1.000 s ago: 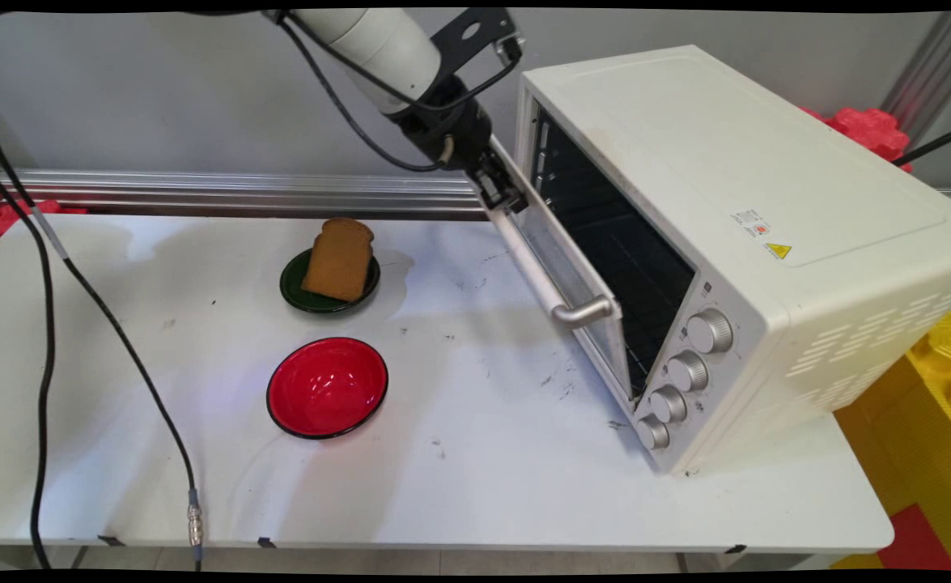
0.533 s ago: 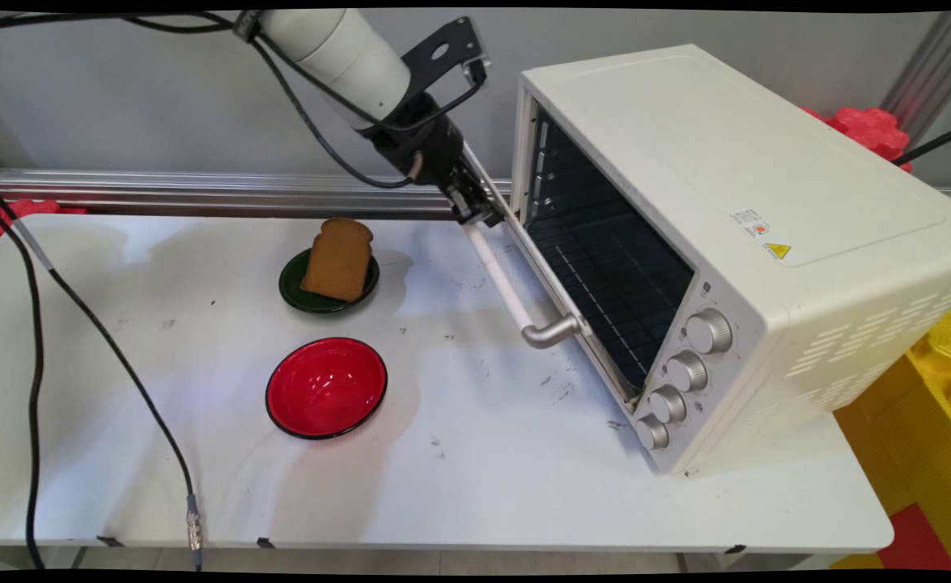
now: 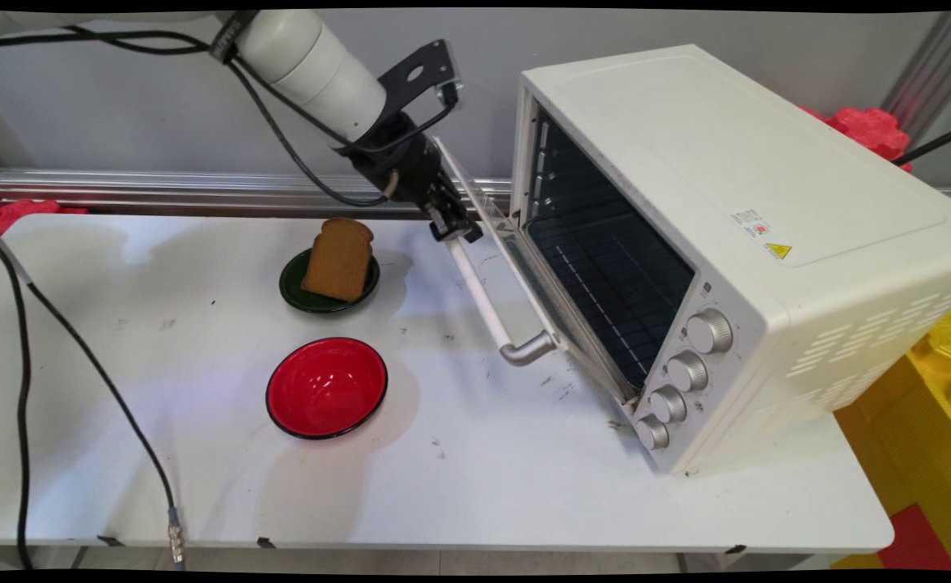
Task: Open the oven
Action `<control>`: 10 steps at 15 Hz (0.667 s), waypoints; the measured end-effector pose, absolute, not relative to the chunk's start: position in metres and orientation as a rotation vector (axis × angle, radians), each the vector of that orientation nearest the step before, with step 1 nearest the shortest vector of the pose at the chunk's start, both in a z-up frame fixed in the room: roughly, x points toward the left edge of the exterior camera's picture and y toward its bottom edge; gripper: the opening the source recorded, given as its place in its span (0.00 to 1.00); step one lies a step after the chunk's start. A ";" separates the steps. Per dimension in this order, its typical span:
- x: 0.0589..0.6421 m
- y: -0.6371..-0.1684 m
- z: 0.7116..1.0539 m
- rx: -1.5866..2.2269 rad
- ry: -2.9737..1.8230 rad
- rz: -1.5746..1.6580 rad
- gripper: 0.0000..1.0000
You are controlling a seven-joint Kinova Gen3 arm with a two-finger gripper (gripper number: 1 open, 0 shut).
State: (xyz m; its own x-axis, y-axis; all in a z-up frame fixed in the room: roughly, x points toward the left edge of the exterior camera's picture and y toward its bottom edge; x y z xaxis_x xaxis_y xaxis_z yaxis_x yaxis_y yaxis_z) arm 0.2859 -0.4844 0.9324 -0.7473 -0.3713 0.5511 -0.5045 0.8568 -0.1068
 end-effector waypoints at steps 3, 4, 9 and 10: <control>0.295 -0.480 0.923 0.638 -2.502 0.334 0.00; 0.298 -0.479 0.920 0.636 -2.502 0.331 0.00; 0.309 -0.472 0.906 0.630 -2.505 0.317 0.00; 0.312 -0.470 0.903 0.628 -2.505 0.314 0.00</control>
